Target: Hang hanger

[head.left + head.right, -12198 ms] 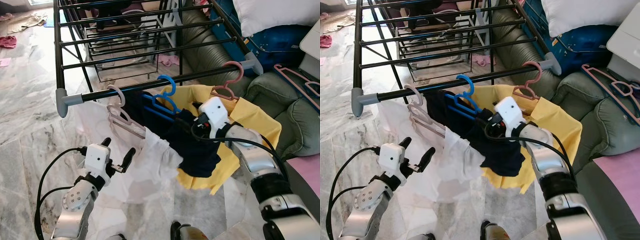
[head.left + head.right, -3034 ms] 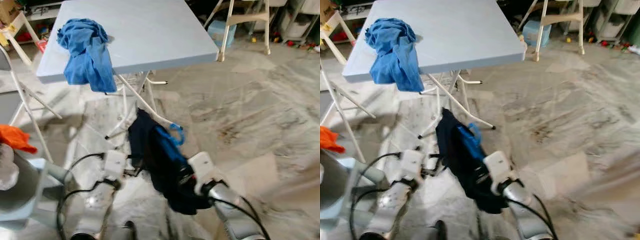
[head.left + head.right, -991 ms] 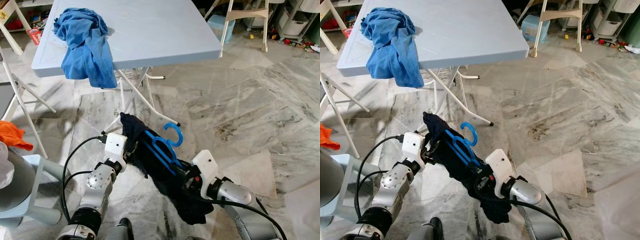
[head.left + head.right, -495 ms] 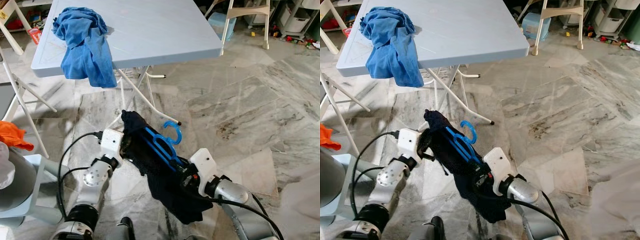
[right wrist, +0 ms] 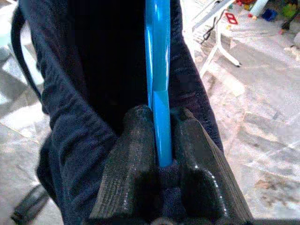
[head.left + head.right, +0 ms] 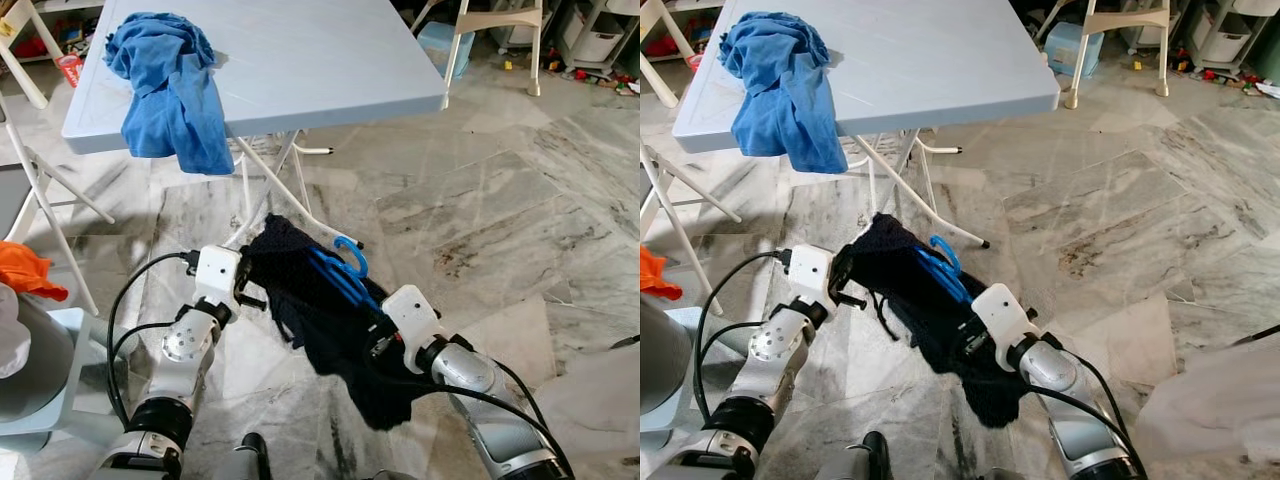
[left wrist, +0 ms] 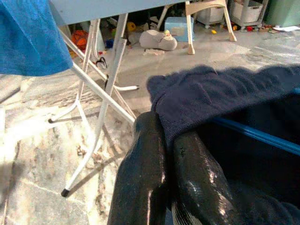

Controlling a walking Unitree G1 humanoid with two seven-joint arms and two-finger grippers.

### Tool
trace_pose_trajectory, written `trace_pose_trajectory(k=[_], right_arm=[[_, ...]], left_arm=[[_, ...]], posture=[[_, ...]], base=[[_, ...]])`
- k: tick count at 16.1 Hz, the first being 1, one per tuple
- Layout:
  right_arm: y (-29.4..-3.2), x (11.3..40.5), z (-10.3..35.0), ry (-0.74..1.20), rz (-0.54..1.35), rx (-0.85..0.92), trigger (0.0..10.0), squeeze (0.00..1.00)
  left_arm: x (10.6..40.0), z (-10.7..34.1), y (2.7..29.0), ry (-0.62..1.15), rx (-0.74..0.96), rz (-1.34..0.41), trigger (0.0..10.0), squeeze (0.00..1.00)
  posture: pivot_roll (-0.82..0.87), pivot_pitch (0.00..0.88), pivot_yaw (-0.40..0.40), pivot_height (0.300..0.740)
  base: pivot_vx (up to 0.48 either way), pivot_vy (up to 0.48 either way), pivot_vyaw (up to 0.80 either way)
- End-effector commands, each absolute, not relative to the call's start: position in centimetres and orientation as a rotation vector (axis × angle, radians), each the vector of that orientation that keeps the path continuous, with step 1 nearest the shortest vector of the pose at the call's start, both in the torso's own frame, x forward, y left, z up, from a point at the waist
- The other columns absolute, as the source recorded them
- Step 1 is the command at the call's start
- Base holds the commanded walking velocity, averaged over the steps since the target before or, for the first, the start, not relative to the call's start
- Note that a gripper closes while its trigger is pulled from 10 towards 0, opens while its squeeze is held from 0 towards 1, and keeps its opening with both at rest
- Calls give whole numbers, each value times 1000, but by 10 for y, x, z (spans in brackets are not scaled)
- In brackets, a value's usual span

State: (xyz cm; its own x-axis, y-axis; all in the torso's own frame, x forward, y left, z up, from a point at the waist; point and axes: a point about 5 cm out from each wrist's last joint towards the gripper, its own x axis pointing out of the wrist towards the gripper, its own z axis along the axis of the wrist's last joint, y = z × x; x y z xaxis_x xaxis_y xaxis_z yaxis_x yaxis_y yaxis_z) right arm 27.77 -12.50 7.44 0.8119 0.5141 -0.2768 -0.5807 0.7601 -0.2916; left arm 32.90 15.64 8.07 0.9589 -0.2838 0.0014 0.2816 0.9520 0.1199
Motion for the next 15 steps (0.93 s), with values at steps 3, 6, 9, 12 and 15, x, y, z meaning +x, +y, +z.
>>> trace_pose_trajectory(k=[3,6,9,12,15], right_arm=[[-152,275,66,231,596,-508,10000,0],[-178,274,67,258,632,-597,10000,0],[-194,267,65,298,714,-689,10000,0],[-195,260,75,294,809,-665,10000,0],[-196,255,90,244,866,-587,10000,0]], left_arm=[[339,97,184,-50,146,-171,0,0],[342,100,193,-42,164,-140,0,0],[343,98,198,-16,182,-116,0,0],[343,92,203,31,194,-94,0,0],[341,87,205,62,196,-89,0,0]], posture=[[-95,201,25,740],[-92,200,26,740],[-91,202,32,740],[-92,206,38,740],[-95,211,39,740]], base=[[0,0,0],[0,0,0],[0,0,0],[0,0,0],[0,0,0]])
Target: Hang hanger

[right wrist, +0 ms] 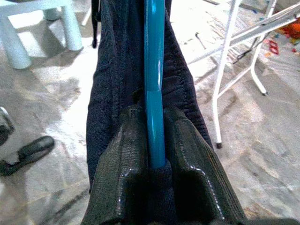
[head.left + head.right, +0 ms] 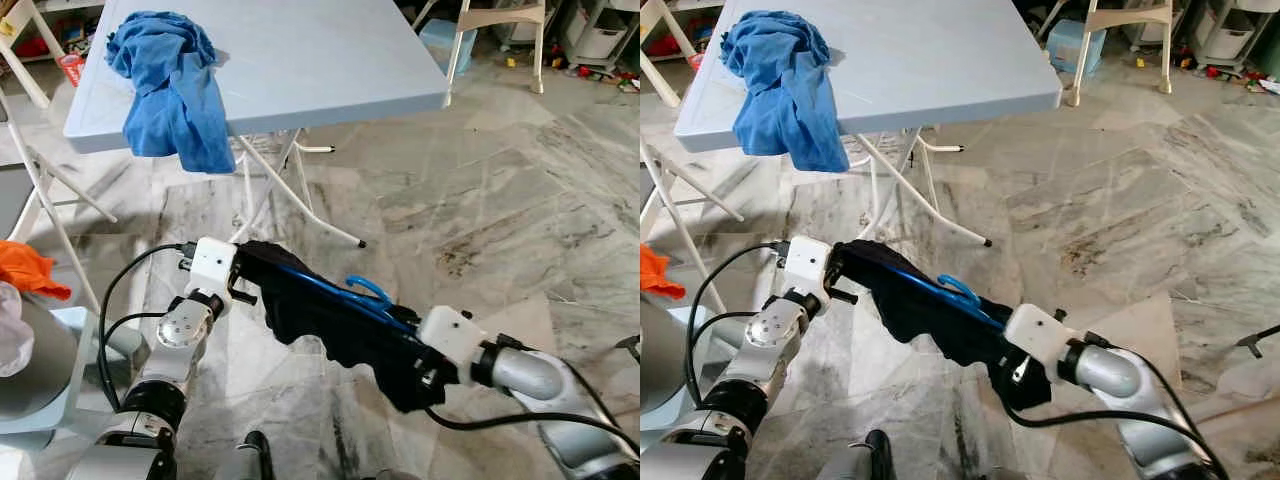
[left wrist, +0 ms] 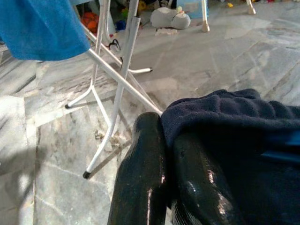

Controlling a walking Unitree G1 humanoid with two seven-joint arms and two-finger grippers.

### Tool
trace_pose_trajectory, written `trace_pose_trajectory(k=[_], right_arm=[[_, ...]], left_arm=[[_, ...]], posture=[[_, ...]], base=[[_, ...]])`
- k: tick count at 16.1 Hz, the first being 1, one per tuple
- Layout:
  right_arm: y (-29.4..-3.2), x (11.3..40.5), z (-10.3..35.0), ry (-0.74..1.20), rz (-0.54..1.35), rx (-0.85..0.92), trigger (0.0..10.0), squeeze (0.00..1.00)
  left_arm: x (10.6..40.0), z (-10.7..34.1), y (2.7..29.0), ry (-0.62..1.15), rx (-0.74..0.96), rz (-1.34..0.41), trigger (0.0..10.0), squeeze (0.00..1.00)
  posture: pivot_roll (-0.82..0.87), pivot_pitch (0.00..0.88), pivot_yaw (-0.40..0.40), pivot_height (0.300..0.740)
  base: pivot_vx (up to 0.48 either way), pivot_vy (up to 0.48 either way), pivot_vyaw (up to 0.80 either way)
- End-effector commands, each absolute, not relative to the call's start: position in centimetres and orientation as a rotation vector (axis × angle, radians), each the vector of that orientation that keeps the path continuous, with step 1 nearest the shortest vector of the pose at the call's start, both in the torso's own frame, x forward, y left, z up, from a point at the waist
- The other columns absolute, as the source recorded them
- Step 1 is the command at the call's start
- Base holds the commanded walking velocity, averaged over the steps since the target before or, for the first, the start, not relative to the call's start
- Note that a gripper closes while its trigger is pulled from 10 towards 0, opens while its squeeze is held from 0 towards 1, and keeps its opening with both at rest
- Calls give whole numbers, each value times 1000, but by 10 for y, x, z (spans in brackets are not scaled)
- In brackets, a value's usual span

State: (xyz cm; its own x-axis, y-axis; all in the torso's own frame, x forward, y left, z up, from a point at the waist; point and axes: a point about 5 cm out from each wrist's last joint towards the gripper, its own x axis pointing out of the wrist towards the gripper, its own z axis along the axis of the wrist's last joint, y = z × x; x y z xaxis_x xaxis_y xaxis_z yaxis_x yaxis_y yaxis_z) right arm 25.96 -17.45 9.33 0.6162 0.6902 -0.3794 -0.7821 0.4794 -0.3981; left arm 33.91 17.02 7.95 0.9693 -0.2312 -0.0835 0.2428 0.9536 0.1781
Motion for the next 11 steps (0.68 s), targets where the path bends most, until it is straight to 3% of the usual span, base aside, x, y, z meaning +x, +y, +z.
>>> trace_pose_trajectory(k=[1,6,11], right_arm=[[-199,255,96,237,874,-579,10000,0],[-221,253,119,243,884,-534,10000,0],[-219,247,137,212,943,-404,10000,0]], left_arm=[[341,86,206,71,196,-86,0,0],[340,80,212,114,177,-66,0,0],[338,74,216,162,138,-51,0,0]], posture=[[-97,212,40,740],[-99,216,44,740],[-104,217,48,740]], base=[[0,0,0],[0,0,0],[0,0,0]])
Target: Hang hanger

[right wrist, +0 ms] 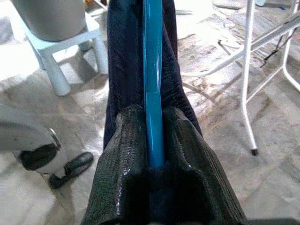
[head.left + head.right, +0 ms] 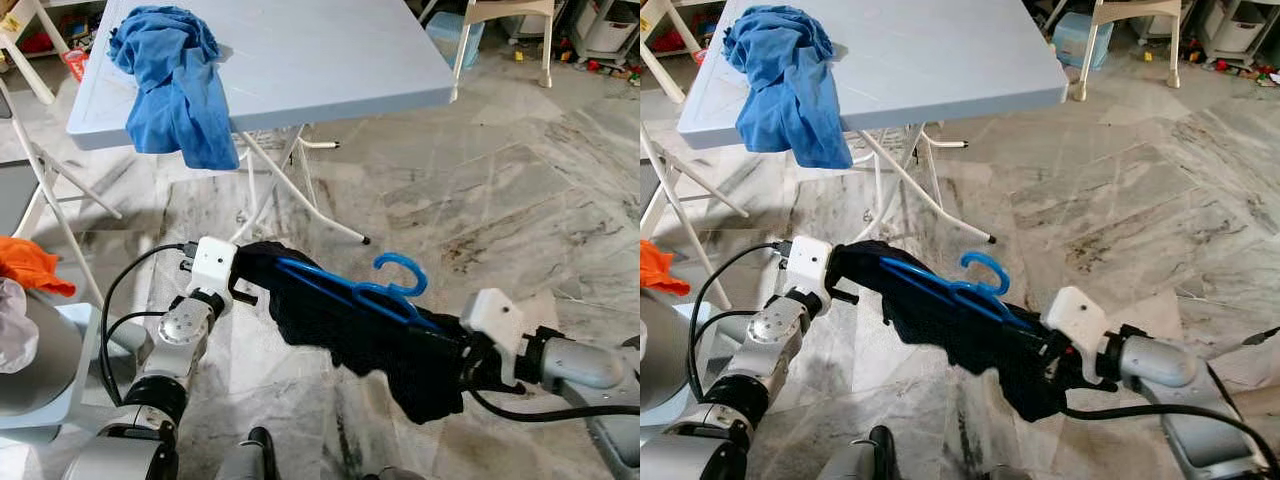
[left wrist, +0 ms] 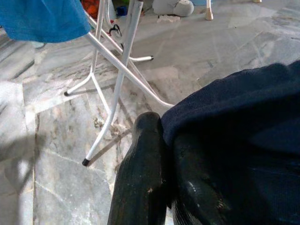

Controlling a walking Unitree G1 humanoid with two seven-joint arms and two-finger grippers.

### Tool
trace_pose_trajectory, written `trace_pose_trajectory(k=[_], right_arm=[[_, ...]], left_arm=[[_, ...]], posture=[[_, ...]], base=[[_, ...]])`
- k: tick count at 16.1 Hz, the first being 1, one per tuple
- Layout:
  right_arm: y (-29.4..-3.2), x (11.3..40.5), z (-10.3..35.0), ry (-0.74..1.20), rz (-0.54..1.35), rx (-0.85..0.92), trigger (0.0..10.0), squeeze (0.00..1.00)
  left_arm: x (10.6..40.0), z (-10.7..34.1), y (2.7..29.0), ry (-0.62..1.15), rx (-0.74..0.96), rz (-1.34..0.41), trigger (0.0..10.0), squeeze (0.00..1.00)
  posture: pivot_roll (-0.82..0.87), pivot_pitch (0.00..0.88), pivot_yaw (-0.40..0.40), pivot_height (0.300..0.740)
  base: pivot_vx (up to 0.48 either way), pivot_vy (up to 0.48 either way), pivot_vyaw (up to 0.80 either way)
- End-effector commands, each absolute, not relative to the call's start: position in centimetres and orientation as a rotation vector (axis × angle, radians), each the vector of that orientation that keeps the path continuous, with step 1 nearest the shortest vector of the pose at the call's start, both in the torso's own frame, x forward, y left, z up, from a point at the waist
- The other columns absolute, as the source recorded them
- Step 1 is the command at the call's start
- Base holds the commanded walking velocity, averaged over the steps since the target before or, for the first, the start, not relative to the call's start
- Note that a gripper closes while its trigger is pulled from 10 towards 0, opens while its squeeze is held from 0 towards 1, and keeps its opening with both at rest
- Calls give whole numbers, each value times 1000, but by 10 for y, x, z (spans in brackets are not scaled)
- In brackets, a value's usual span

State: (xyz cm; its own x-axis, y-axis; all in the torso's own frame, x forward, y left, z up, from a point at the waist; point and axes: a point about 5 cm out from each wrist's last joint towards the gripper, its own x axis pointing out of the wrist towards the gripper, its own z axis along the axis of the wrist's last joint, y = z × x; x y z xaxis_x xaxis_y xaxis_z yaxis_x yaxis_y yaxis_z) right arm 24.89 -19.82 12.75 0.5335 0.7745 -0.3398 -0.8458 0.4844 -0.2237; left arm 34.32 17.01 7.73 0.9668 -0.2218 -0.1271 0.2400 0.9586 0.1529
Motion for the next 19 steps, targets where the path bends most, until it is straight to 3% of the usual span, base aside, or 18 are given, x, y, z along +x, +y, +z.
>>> trace_pose_trajectory(k=[1,5,10,19], right_arm=[[-219,246,139,207,946,-384,10000,0],[-219,246,145,206,947,-357,10000,0],[-209,241,100,384,1000,-641,10000,0],[-189,258,75,379,1035,-951,10000,0]], left_arm=[[338,72,215,177,132,-57,0,0],[336,67,213,192,110,-58,0,0],[350,97,205,44,101,-72,0,0],[359,116,176,-46,169,-185,0,0]], posture=[[-105,216,48,740],[-106,215,48,740],[-103,216,43,740],[-101,216,45,740]], base=[[0,0,0],[0,0,0],[0,0,0],[0,0,0]])
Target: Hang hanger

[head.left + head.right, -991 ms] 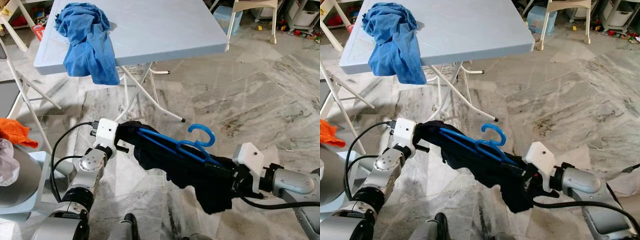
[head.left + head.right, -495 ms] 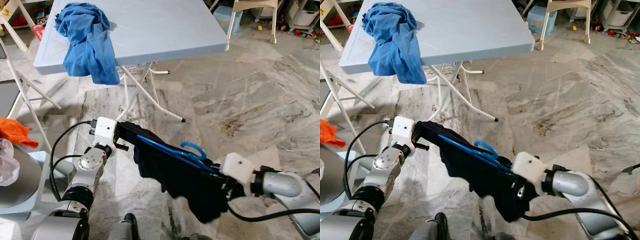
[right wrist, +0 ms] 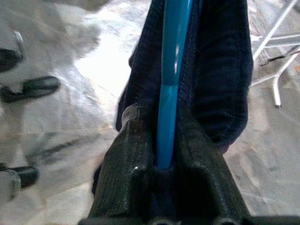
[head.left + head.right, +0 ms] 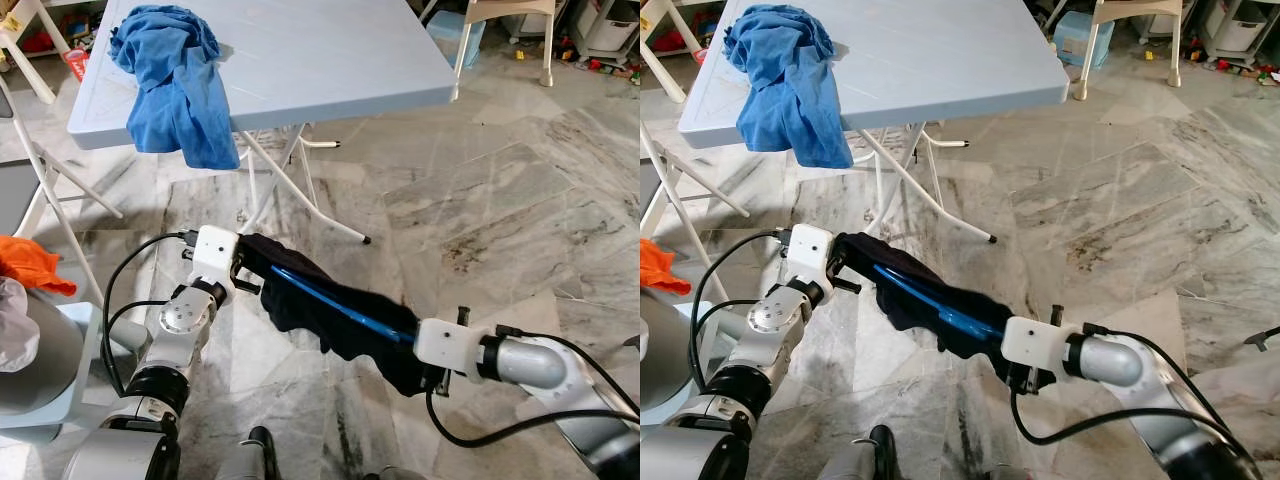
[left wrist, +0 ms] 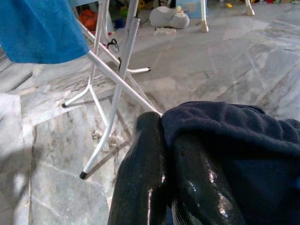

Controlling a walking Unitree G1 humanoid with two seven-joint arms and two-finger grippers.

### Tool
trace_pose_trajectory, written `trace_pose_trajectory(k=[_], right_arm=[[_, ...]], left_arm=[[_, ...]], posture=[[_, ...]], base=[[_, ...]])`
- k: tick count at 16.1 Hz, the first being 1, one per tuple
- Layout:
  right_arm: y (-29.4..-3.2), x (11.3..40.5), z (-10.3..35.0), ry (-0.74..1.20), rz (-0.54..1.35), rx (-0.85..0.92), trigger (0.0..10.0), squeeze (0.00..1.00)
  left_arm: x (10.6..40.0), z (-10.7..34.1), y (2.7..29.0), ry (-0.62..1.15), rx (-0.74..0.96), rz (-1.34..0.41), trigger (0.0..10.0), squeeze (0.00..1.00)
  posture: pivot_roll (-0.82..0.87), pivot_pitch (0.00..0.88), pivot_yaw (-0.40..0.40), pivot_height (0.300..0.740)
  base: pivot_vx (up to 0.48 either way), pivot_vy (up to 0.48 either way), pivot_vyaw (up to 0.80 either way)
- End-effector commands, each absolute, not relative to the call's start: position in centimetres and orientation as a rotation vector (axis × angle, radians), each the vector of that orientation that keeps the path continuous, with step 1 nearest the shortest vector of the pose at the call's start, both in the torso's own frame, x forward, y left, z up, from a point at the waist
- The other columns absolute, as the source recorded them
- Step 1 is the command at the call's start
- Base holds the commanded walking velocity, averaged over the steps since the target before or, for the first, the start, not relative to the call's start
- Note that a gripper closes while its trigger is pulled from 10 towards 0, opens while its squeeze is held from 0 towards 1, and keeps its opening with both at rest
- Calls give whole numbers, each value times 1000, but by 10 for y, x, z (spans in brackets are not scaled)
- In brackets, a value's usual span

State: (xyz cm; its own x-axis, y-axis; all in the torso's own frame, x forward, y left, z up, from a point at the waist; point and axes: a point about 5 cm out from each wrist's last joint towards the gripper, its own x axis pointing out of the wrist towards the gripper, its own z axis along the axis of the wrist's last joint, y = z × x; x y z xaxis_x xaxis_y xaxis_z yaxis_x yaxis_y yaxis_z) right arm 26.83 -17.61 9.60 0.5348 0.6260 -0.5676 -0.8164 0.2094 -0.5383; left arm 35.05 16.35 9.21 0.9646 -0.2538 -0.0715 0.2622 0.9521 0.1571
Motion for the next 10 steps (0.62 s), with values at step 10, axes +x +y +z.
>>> trace_pose_trajectory(k=[10], right_arm=[[-154,271,40,462,1008,-974,10000,0]], left_arm=[[344,103,135,-93,306,-342,0,0]], posture=[[-92,202,27,740]], base=[[0,0,0]])
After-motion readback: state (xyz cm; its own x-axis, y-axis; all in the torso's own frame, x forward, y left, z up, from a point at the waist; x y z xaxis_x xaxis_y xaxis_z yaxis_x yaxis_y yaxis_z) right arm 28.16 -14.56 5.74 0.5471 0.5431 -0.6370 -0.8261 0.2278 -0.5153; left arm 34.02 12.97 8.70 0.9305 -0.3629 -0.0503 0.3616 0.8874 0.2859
